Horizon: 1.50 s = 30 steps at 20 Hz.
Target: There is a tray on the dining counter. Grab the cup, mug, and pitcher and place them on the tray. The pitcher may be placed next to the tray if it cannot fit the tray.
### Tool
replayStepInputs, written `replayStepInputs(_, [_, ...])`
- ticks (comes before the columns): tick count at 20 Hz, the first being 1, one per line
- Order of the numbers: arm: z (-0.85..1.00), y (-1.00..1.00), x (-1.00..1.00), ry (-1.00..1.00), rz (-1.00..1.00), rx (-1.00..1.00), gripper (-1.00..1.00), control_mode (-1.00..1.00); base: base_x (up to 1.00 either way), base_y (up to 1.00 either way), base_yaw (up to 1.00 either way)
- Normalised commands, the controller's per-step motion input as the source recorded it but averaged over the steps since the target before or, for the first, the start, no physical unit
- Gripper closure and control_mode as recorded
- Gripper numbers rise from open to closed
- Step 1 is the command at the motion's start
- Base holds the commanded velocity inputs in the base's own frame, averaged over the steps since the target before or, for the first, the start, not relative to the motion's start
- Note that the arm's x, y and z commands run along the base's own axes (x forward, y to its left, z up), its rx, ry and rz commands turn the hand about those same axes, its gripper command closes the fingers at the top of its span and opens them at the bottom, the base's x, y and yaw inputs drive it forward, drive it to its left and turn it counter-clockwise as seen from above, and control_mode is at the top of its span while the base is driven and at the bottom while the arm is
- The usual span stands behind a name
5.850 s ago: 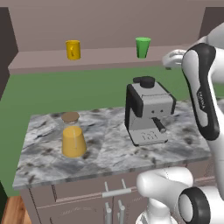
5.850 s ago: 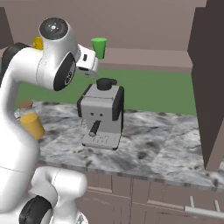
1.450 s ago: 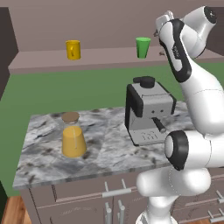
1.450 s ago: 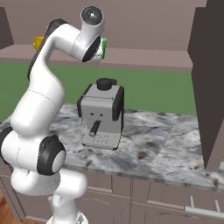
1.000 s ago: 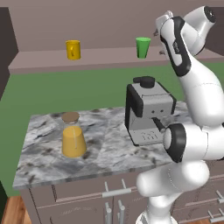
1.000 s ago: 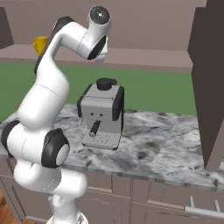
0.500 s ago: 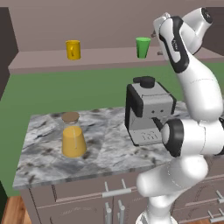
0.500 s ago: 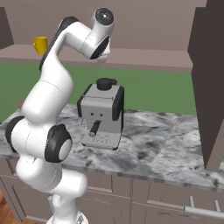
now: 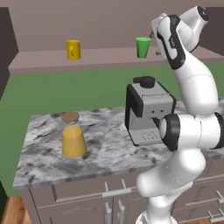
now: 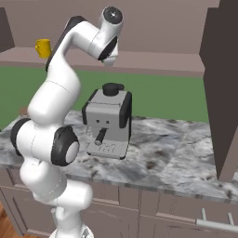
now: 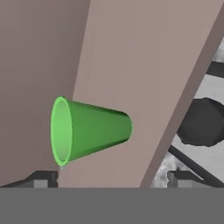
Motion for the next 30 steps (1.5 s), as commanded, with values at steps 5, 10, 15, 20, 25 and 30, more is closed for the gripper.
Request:
replayStepInputs(5, [-0.01, 0.0, 0.18, 0.03, 0.0, 0.0, -1.0, -1.0, 0.0, 0.0, 0.0])
replayStepInputs(10, [-0.03, 0.0, 0.18, 0.01, 0.0, 0.0, -1.0, -1.0, 0.0, 0.0, 0.0])
replayStepInputs(15, [-0.08, 0.0, 0.14, 0.01, 0.0, 0.0, -1.0, -1.0, 0.0, 0.0, 0.0])
replayStepInputs(20, [-0.07, 0.0, 0.11, 0.02, 0.0, 0.0, -1.0, -1.0, 0.0, 0.0, 0.0])
replayStepInputs(25, [-0.1, 0.0, 0.11, 0.04, 0.01, 0.0, -1.0, -1.0, 0.0, 0.0, 0.0])
replayStepInputs(30, [-0.06, 0.0, 0.14, 0.02, 0.0, 0.0, -1.0, -1.0, 0.0, 0.0, 0.0])
